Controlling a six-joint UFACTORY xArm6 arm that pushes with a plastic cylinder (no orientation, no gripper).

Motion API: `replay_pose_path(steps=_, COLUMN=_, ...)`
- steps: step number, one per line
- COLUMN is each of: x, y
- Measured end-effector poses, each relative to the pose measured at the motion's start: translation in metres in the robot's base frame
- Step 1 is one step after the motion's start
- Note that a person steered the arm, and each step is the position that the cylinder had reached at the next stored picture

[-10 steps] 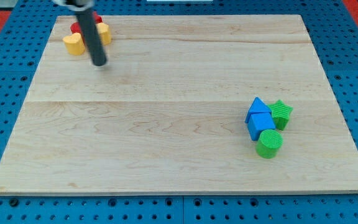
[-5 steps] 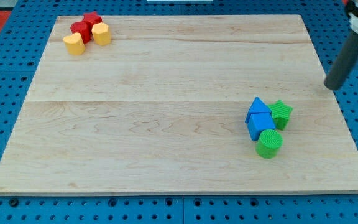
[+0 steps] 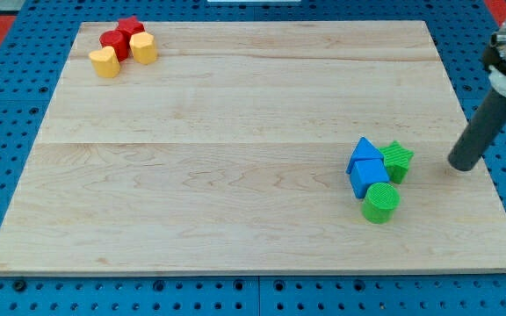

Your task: Push the group of blocks slightly to the left

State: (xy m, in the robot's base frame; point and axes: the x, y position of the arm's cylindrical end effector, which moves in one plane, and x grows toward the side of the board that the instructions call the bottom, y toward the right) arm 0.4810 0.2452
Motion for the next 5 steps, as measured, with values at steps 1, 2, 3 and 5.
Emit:
replay_pose_path(steps=1, x=0.001, y=-0.018)
replay_pose_path(steps=2, x=0.002, y=-0.038)
replay_pose_path(steps=3, x=0.002, y=-0.077)
replay_pose_path(steps=5, x=0.001, y=-0.158)
